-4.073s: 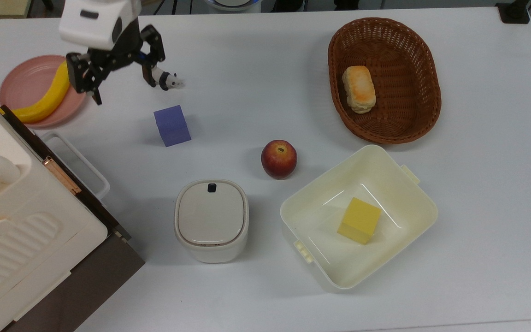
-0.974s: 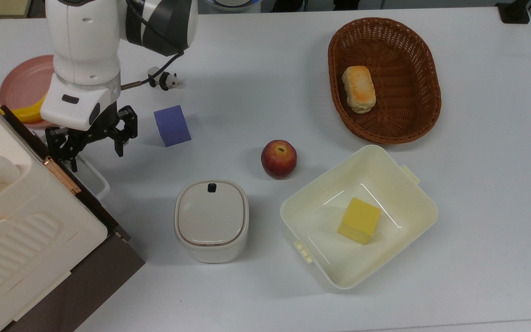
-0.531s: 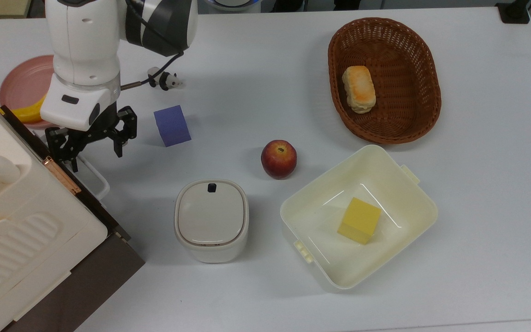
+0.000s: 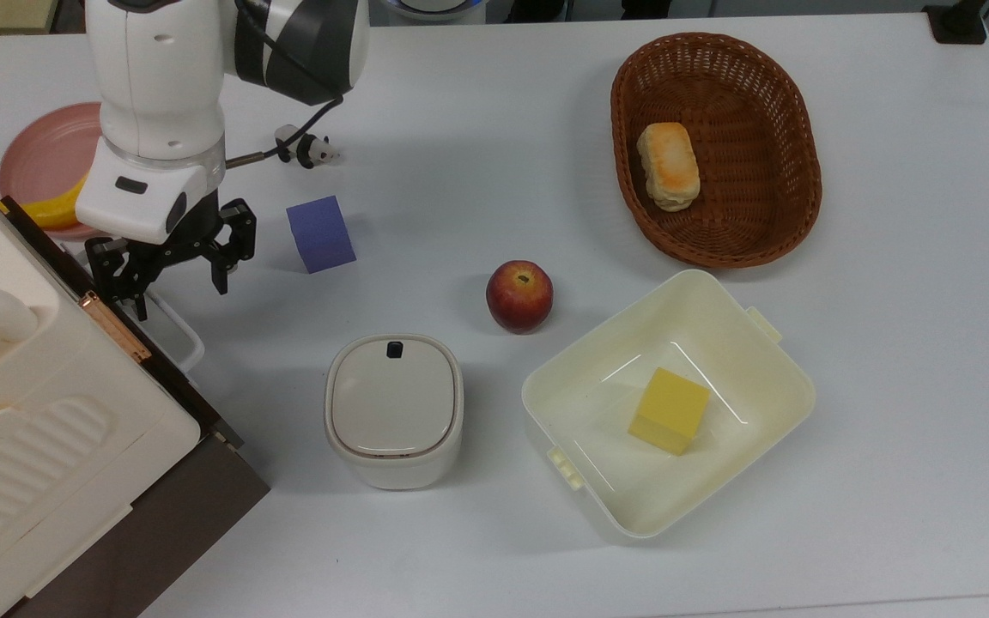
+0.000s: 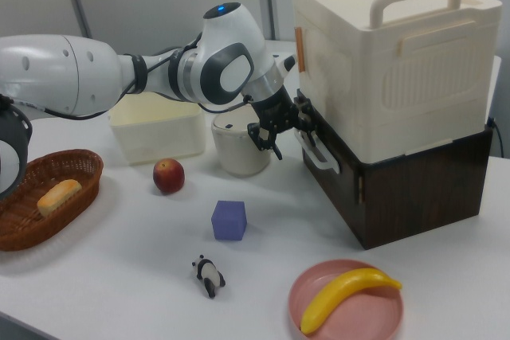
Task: Slide open the drawer
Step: 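Lower the gripper and close it on the drawer handle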
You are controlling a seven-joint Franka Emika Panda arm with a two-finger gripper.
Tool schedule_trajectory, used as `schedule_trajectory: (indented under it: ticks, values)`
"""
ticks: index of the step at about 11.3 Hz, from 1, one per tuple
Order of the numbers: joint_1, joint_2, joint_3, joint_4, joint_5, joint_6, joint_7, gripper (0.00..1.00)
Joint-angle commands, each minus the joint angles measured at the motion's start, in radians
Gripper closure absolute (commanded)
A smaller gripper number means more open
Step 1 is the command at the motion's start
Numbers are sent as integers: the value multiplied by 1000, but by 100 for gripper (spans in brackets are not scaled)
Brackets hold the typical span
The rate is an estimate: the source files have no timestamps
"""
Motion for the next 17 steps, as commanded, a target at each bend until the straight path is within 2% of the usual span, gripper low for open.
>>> schedule_trajectory:
  ticks: [1,15,16,17]
  values:
    - [17,6,-16,8,0,18,23,21]
    - [20,-4,-8,28,2,5,109,21]
    - [20,-4,-8,28,3,3,109,31]
    - [22,-4,-6,28,2,3,109,32]
